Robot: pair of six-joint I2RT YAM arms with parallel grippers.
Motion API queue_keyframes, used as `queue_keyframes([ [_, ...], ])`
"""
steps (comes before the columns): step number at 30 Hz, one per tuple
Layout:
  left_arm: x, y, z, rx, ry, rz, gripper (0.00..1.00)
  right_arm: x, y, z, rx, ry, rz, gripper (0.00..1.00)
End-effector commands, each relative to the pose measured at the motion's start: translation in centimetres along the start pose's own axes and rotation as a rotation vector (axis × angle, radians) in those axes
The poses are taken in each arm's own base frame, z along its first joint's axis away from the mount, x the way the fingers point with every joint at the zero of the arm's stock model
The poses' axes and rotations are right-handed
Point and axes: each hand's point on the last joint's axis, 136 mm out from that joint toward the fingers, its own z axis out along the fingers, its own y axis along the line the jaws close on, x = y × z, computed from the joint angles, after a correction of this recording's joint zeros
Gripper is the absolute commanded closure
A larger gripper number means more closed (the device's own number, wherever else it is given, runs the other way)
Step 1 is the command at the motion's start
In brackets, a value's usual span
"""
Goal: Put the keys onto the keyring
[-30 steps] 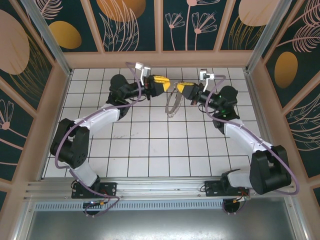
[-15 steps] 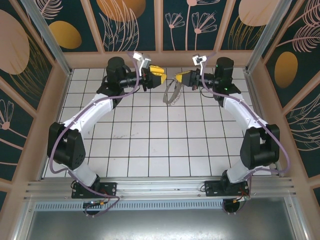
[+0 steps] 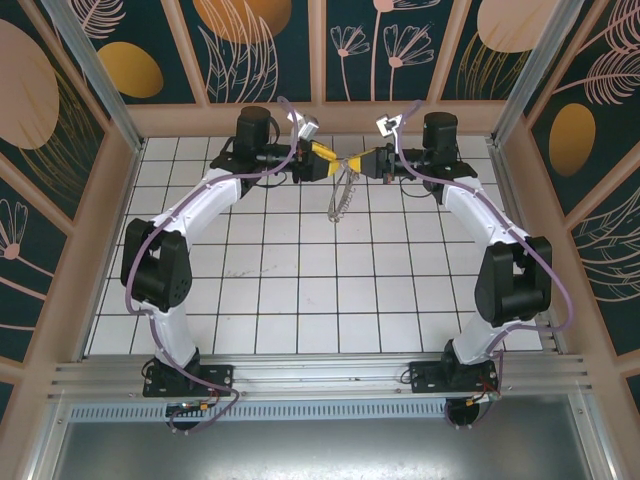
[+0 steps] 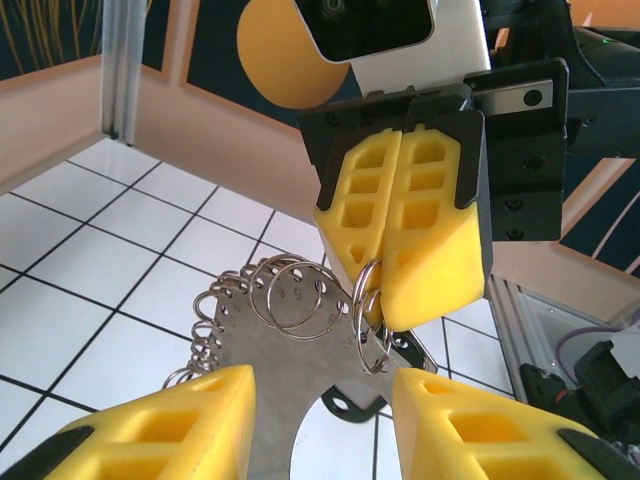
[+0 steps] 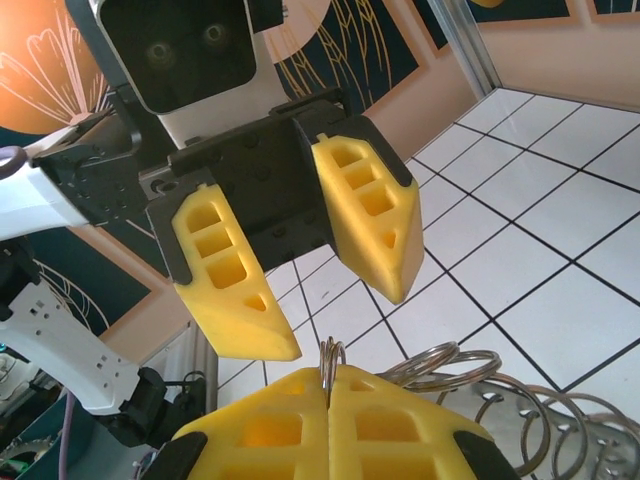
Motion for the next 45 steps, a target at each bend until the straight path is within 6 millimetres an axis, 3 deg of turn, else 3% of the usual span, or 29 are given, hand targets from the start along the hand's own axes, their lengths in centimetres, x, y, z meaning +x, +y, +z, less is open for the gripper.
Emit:
queue_keyframes([
  [1,-0.9,-0.9,-0.1,0.071,-0.012,0.004,0.6,-1.7,1.3,-0.3,-0.039,-0.014,-0.082,1.0],
  [12,-1.6,-1.8,0.0,0.136,-0.049,-0.014,0.6,-1.9,1.3,-0.2,-0.042,-0.019,-0.085,1.0],
  [30,-1.2,-1.5,0.3,0.175,-0.05,-0.051,0.62,-2.5,1.1,0.2,-0.048,-0.027,-0.083,1.0],
  [37,-1.4,-1.8,0.4,0.197,-0.051,-0.051,0.72,-2.5,0.8,0.6,-0.048,-0.024,-0.081,1.0],
  [45,-1.3,-1.8,0.5,0.204,-0.05,-0.052,0.73,-2.7,0.8,1.0,-0.053,-0.021,-0.08,1.0],
])
